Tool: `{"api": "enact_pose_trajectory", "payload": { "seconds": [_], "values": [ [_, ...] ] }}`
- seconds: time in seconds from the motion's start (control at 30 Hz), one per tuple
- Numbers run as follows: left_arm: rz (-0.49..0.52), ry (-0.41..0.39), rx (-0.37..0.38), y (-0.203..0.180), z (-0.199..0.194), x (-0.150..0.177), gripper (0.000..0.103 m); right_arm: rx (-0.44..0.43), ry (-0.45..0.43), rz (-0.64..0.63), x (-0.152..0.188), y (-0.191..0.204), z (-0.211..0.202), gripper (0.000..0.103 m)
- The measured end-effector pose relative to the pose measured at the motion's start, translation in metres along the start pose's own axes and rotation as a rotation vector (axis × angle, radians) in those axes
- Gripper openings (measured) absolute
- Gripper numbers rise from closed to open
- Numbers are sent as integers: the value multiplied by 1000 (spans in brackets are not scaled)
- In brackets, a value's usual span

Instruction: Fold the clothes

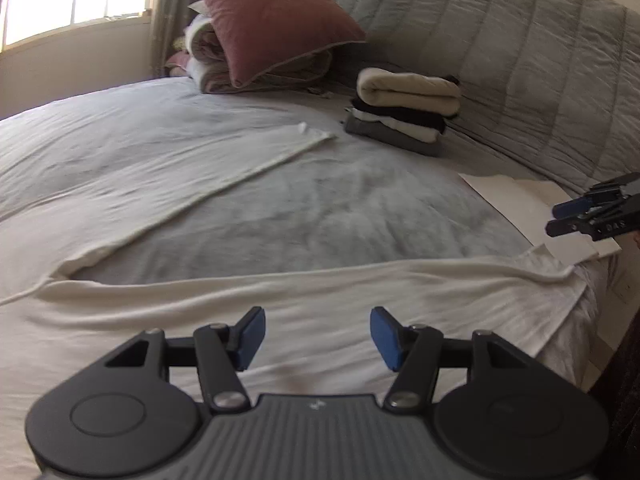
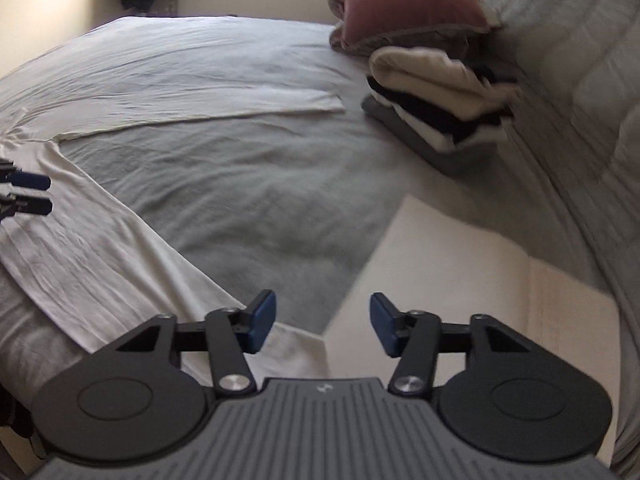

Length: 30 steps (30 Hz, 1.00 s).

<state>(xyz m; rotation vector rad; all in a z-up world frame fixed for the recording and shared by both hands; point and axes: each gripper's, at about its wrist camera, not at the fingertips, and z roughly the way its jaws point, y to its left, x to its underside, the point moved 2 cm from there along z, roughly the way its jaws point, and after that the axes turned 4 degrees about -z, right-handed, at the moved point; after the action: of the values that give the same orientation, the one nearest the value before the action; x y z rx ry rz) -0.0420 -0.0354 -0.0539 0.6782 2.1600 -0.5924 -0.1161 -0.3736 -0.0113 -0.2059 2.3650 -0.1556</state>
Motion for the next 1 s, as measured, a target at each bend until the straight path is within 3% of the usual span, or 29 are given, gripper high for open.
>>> {"api": "enact_pose_trajectory", "payload": {
  "seconds": [0.13, 0.2, 0.27, 0.5, 0.7, 0.83, 0.87, 0.9, 0.93, 1.0],
  "values": [
    [38, 22, 6, -12, 9, 8, 61, -32, 51, 49, 10, -7, 16, 36],
    [69, 22, -2, -17, 10, 11, 63, -47, 74, 44, 12, -5, 23, 22],
    [85, 20, -3, -18, 10, 12, 63, -54, 78, 32, 12, -3, 26, 1],
    [98, 23, 8, -18, 10, 12, 63, 22, 6, 21, 1, -5, 12, 0],
    [114, 25, 8, -19, 7, 12, 64, 78, 110, 23, -4, -9, 36, 1],
    [106, 17, 12, -16, -1, 10, 64, 99, 96, 16, -15, -2, 31, 22],
    [96, 10, 12, -13, -4, 8, 65, 95, 81, 7, -19, 2, 28, 38],
    [85, 3, 11, -10, -7, 6, 65, 90, 64, -2, -24, 6, 25, 46],
    [73, -3, 9, -7, -9, 3, 67, 84, 46, -12, -30, 11, 22, 52],
    [36, -20, -17, 3, -15, -2, 68, 63, 20, -39, -43, 25, 18, 52]
  ]
}}
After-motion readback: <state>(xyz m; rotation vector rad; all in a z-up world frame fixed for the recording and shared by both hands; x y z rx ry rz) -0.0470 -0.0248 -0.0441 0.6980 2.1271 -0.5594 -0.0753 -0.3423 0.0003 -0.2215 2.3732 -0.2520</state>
